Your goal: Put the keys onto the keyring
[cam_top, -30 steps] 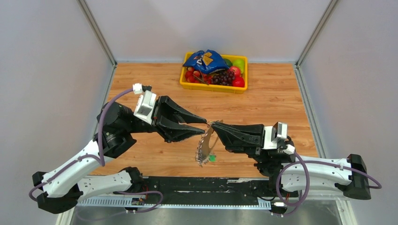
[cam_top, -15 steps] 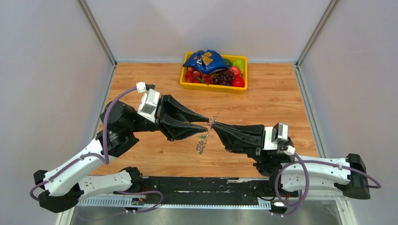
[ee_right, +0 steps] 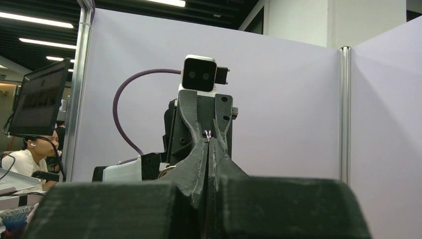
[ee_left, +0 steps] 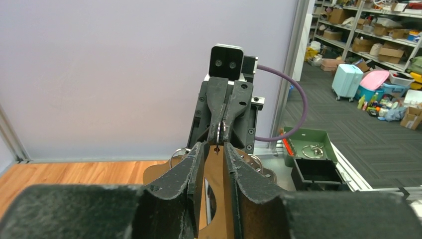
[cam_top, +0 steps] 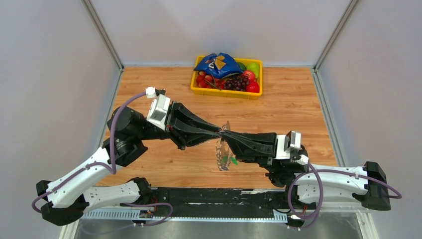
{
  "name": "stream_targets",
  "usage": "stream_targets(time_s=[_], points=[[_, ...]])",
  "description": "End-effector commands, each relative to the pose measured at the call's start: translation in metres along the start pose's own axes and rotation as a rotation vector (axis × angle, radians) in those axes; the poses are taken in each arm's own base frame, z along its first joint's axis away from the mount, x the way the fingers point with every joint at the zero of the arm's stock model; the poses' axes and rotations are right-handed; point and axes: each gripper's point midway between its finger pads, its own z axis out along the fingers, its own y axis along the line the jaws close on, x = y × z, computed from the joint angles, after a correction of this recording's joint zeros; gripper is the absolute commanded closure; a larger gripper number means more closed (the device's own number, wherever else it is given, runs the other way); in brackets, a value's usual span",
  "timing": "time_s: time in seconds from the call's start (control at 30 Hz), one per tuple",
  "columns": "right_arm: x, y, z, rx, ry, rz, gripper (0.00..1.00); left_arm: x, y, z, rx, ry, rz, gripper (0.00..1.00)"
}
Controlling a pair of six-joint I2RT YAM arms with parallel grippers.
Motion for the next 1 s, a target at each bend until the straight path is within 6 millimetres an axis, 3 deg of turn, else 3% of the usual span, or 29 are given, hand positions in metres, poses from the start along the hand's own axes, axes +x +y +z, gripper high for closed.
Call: stream_targets(time_s=[0.0,0.23,0.47,0.63,0.8,0.97], points=[[-0.031,0.003,0.013,-0.019,-0.107,0.007,1.0,-0.022,-0.011,0.0,0.037,-0.044,0.028,0.74],[-0.027,0.003,0.013,-0.018,-0.103,0.009,1.0,-0.022,-0.015,0.001,0.06,-0.036,0.015,0.97],[-0.021,-0.003,0.007,0.013,-0.083,-0.007,1.0,-0.029,-0.018,-0.003,0.05,-0.056,0.019,1.0],[-0.014,-0.005,0.005,0.025,-0.018,-0.017,1.0,-0.029,-0.006,-0.007,-0.035,-0.042,0.017,1.0],[-0.018,-0.009,-0.003,0.044,0.004,-0.028,0.92,-0.029,0.008,-0.013,-0.132,-0.054,0.023,1.0],[-0.022,-0.013,-0.01,0.068,0.031,-0.042,0.71,-0.026,0.018,-0.017,-0.196,-0.034,0.023,1.0]])
